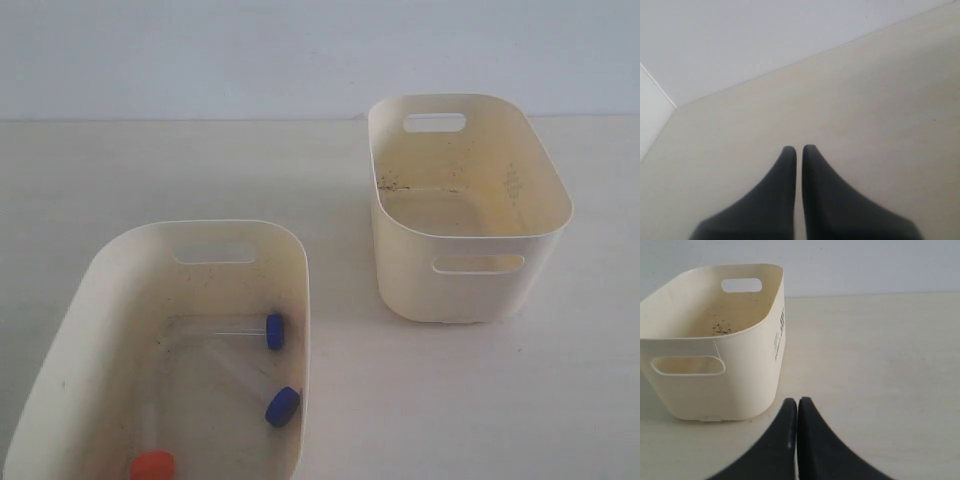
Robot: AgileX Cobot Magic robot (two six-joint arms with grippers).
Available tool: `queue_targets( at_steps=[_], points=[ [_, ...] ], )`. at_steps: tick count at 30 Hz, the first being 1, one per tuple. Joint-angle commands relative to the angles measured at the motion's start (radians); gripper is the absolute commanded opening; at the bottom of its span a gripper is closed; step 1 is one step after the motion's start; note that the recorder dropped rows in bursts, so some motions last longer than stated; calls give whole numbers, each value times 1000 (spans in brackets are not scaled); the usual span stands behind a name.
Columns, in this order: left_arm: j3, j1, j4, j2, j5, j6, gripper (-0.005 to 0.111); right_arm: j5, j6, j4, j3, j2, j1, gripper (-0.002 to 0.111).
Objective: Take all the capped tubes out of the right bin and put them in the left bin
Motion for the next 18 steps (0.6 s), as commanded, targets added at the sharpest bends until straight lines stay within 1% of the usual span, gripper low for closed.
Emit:
queue_targets(
  at_steps=[1,10,13,18],
  points=[
    [-4,-5,-3,0,-1,-10,4,4,-3,-7,2,-4,-1,0],
    [-4,-5,-3,0,-1,-10,4,2,-2,-9,2,-4,-1,0],
    [-4,-5,-3,0,-1,-10,4,2,36,-60,2,-4,-1,0],
    [-4,-5,-3,0,-1,-10,4,2,50,-76,2,-4,-1,0]
  ],
)
